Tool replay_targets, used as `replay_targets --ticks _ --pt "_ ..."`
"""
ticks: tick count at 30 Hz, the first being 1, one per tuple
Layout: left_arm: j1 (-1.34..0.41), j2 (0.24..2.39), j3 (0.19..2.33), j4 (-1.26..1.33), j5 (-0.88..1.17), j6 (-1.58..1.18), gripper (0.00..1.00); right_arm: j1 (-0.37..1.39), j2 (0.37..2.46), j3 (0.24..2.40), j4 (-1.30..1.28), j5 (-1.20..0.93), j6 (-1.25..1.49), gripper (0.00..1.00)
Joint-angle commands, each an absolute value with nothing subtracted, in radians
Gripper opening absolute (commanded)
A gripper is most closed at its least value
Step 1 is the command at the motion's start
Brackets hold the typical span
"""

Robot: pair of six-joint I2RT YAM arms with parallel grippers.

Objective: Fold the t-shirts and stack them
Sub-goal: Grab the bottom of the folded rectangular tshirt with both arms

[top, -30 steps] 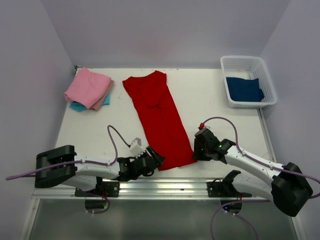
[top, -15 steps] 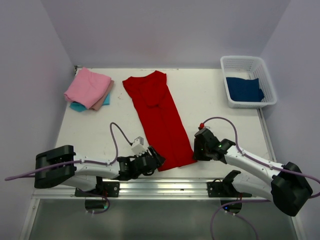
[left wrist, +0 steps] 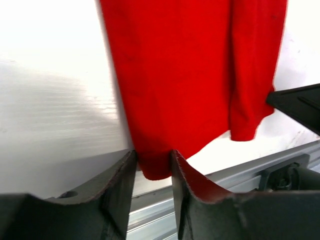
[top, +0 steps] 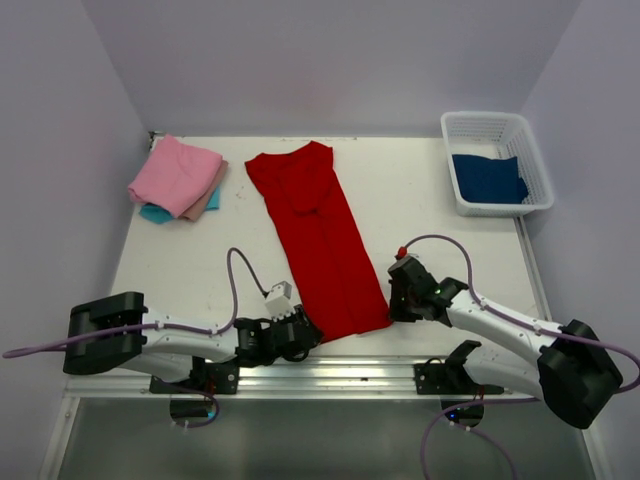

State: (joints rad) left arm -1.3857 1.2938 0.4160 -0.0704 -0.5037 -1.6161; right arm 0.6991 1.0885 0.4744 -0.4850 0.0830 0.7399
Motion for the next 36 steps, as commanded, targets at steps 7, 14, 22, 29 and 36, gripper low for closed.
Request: replay_targets --ticks 7,14,22,29,36 --pt "-1.396 1.342 0.344 -0.324 -0.459 -1.592 0.19 0.695 1.1 0.456 -0.442 0.043 0.747 0.0" --pt "-1.396 1.367 0.347 -0.307 -0.466 -1.588 0.0 0.695 1.089 0.445 -0.44 0.031 0.753 0.0" --pt "-1.408 1.342 0.377 -0.374 -0.457 -1.571 0.0 0.695 1.01 0.407 -0.449 -0.028 0.778 0.0" --pt "-1.471 1.275 0.442 -0.534 -0.434 -1.577 0.0 0.703 0.865 0.356 -0.514 -0.158 0.781 0.0" --pt "-1.607 1.217 0.584 -0.756 -0.506 -1.652 0.0 0.707 0.661 0.383 -0.672 -0.268 0.759 0.0"
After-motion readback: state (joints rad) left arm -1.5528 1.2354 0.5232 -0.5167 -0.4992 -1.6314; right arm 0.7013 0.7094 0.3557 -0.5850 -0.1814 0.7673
